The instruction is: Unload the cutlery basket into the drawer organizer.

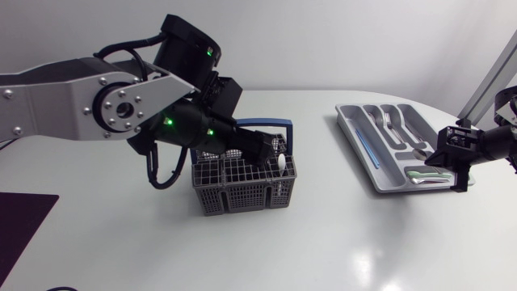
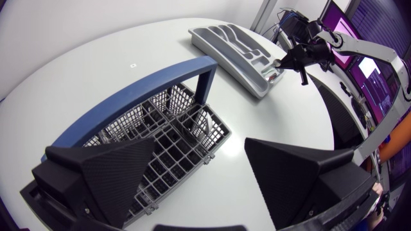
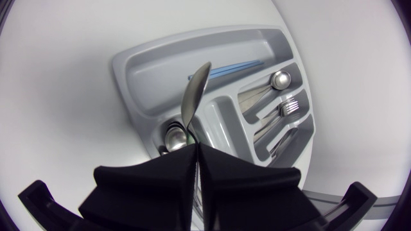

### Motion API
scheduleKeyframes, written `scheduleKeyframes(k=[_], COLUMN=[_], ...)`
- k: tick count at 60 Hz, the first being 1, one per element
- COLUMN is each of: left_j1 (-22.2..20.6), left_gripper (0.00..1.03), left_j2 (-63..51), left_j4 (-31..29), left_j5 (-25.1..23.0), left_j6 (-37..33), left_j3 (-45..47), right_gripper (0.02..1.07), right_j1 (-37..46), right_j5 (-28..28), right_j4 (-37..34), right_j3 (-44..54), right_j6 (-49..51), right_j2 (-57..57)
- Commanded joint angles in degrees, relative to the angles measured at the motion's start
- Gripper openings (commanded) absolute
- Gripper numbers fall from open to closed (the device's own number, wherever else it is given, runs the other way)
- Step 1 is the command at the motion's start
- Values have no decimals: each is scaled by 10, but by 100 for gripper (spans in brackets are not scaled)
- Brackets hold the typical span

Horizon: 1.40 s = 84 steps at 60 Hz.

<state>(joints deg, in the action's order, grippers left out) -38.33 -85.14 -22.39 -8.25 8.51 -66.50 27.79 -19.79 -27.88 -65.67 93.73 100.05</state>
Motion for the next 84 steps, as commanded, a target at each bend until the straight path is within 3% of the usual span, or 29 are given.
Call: scheduleKeyframes(k=[1, 19, 37, 43, 57, 71, 84], left_j1=[-7, -42, -47, -47, -56, -72, -68], left_gripper=[99, 99, 99, 99, 99, 98, 96], left_j2=[-18, -32, -23, -18, -16, -39, -64], left_j4=[2, 6, 6, 6, 6, -15, -47], left_j5=[10, 84, 107, 108, 110, 107, 74], left_j6=[-12, -32, -37, -37, -32, -27, -5], left_j3=[-13, -7, 12, 15, 8, -24, -64], right_gripper=[8, 10, 46, 46, 68, 82, 91], right_j1=[9, 33, 39, 38, 14, -41, -99], right_j5=[8, 35, 50, 54, 49, 46, 32], right_j4=[13, 52, 84, 94, 73, 63, 49], right_j3=[-19, -30, -19, -13, 33, 92, 141], right_j6=[24, 46, 48, 44, -17, -91, -188], right_j2=[26, 77, 79, 75, -19, -107, -183])
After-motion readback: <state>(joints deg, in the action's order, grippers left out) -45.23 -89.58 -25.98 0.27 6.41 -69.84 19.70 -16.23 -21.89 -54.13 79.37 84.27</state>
